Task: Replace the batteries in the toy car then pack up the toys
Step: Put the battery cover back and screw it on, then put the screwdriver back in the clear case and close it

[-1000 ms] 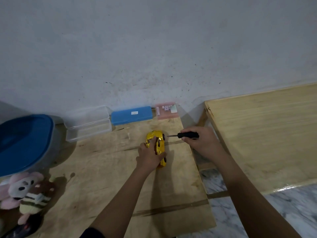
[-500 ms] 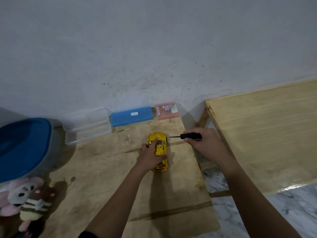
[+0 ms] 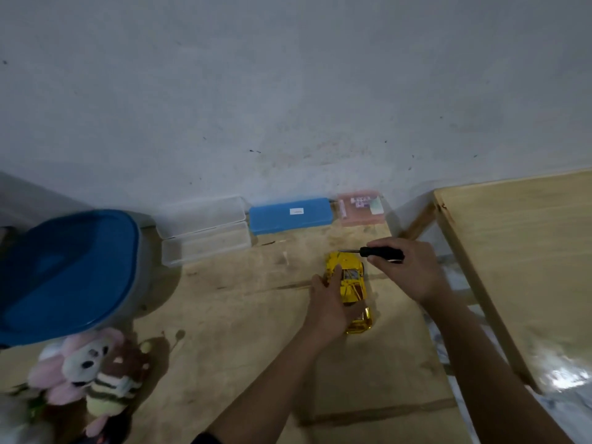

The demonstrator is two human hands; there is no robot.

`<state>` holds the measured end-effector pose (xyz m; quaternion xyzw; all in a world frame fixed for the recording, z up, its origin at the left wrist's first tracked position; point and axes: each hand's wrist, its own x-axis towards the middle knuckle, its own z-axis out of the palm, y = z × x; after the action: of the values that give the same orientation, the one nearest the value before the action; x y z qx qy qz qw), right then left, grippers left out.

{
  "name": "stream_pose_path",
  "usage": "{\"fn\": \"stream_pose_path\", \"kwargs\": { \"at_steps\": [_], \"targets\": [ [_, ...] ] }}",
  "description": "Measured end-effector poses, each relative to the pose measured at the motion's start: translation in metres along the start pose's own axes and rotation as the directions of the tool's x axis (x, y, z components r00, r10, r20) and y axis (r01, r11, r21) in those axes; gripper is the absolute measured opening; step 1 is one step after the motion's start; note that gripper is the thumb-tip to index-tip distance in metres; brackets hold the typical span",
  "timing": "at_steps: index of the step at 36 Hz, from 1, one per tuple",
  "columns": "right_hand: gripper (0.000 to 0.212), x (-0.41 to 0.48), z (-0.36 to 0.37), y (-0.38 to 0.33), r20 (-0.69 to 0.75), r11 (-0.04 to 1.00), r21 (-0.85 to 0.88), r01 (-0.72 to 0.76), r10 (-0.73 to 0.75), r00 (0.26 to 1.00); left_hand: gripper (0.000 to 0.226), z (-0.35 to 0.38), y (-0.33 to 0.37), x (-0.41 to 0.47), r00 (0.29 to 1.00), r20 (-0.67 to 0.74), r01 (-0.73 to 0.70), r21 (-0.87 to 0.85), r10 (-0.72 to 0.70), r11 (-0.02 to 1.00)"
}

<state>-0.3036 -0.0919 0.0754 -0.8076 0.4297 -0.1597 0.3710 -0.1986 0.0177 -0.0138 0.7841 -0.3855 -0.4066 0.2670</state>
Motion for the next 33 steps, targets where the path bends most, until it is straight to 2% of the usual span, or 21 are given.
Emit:
{"fn": "stream_pose_path", "kwargs": {
  "at_steps": [3,5,8,10,13,16,19,23,33],
  "targets": [
    [0.022,0.011,0.016,-0.015,-0.021,1.000,0.018,-0.024,0.024,0.999,0.083,-0.025,-0.013,0.000,0.997,0.035,-0.070,-0.088,0.073,0.994],
    [0.020,0.019,0.030,-0.028,-0.042,0.999,0.038,-0.017,0.019,0.999,0.072,-0.047,-0.022,-0.001,0.993,-0.021,-0.121,-0.144,0.119,0.982],
    [0.018,0.033,0.057,-0.047,-0.045,0.997,0.069,0.015,-0.011,0.999,0.055,-0.087,-0.040,-0.002,0.974,-0.198,-0.159,-0.245,0.111,0.956],
    [0.017,0.044,0.079,-0.058,-0.023,0.993,0.116,0.027,-0.025,0.999,0.052,-0.115,-0.059,-0.002,0.935,-0.351,-0.160,-0.275,0.056,0.948],
    [0.018,0.059,0.115,-0.073,0.031,0.987,0.161,0.003,-0.008,0.999,0.057,-0.152,-0.087,-0.003,0.846,-0.531,-0.113,-0.242,-0.034,0.964],
    [0.018,0.074,0.149,-0.088,0.106,0.988,0.153,0.015,-0.031,0.994,0.065,-0.180,-0.112,-0.003,0.778,-0.623,-0.043,-0.180,-0.080,0.983],
    [0.019,0.085,0.181,-0.102,0.182,0.990,0.141,0.022,-0.047,0.982,0.077,-0.197,-0.136,0.000,0.766,-0.623,0.053,-0.188,-0.161,0.981],
    [0.018,0.095,0.210,-0.112,0.212,0.992,0.125,0.035,-0.061,0.975,0.085,-0.205,-0.147,0.005,0.776,-0.564,0.141,-0.284,-0.284,0.948],
    [0.019,0.108,0.251,-0.115,0.307,0.995,-0.079,0.063,-0.036,0.951,0.073,-0.211,-0.164,0.019,0.826,-0.481,0.064,-0.439,-0.294,0.896]
  ]
}}
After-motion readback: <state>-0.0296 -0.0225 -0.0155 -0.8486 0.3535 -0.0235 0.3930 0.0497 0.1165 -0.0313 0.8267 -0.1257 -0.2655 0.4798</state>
